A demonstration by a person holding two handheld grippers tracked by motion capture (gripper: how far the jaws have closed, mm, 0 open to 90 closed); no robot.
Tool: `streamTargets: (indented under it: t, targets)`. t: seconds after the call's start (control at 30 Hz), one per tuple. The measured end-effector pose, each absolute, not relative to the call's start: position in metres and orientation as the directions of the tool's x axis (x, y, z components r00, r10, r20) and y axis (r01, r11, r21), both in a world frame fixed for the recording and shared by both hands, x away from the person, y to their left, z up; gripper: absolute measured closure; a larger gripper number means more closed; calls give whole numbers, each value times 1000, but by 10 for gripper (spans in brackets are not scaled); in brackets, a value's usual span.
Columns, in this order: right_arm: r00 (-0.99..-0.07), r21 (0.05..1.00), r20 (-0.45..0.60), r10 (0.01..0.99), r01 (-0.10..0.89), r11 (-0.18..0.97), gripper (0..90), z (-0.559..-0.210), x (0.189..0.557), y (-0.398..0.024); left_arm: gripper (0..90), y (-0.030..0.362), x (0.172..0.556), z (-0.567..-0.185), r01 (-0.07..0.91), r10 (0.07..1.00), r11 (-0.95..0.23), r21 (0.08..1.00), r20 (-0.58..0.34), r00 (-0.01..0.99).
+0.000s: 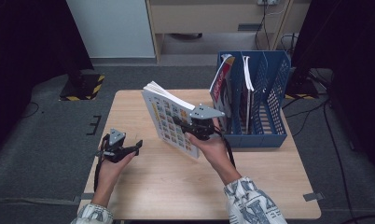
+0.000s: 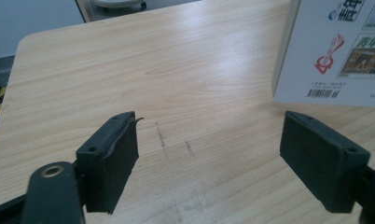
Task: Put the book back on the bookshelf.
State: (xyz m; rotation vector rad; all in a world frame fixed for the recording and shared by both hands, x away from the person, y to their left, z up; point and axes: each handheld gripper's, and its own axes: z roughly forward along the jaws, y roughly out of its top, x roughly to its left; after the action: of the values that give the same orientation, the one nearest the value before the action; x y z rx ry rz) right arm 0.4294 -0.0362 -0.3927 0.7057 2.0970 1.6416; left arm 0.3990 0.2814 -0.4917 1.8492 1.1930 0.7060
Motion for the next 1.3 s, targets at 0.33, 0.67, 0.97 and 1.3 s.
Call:
streamTargets:
  t: [0.33, 0.67, 0.97, 1.3]
  targets:
    - [-808, 972, -4, 589, 134, 191, 741, -382, 421, -46, 110, 284, 396, -496, 491, 927, -221, 842, 24, 376]
    - [-805, 973, -11, 593, 128, 192, 741, -378, 417, -57, 66, 278, 400, -506, 533, 914, -251, 808, 16, 406]
    - [-806, 974, -5, 592, 130, 186, 741, -375, 414, -68, 63, 281, 403, -509, 545, 917, -233, 805, -4, 398]
    - [-801, 977, -5, 598, 125, 174, 741, -369, 407, -84, 69, 279, 402, -509, 544, 915, -251, 801, 13, 403]
